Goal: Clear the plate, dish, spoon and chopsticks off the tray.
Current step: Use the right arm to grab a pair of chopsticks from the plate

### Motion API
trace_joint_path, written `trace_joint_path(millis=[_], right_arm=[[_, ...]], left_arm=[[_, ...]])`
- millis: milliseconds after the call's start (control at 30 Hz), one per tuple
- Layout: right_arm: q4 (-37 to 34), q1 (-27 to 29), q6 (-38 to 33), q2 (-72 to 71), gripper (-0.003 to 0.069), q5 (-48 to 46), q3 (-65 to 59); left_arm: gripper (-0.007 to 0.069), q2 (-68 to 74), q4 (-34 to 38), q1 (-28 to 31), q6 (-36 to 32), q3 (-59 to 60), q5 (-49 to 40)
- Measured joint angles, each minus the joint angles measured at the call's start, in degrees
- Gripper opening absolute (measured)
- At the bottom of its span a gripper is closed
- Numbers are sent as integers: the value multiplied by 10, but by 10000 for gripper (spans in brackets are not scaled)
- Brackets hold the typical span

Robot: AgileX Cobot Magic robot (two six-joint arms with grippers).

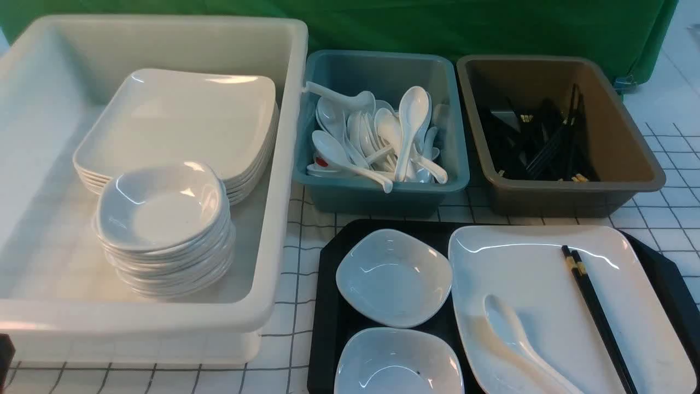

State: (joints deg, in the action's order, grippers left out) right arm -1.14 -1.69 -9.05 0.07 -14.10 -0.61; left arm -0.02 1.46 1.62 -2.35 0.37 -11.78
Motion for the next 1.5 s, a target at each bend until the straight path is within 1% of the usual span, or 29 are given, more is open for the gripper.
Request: trace_joint_path(millis=[767,900,933,967,1067,1167,1233,1267,1300,1333,1367,1433,1500], right_arm=[[0,0,0,0,242,0,0],[0,0,0,0,242,0,0],[0,0,0,0,242,0,0],[0,0,0,0,242,0,0],[0,0,0,0,242,0,0],[0,0,0,0,242,0,0],[0,0,0,0,242,7,0],[0,0,0,0,242,8,0],[0,0,0,0,242,11,0],[0,0,0,0,242,12,0],[0,0,0,0,242,16,0],[-13,0,11,0,242,29,0],[-56,0,60,0,242,76,-1]], left_arm=[[5,0,1,0,-4,0,6],[5,0,77,0,23,0,65],[5,0,135,0,54,0,110],[5,0,166,0,67,0,144],[5,0,198,0,87,0,212],[5,0,209,0,105,0,288],[5,0,211,0,143,0,346],[5,0,211,0,152,0,356],[5,0,208,0,187,0,396],[5,0,205,0,192,0,402],[5,0,191,0,223,0,453],[5,0,174,0,242,-11,474],[5,1,143,0,262,-59,447]])
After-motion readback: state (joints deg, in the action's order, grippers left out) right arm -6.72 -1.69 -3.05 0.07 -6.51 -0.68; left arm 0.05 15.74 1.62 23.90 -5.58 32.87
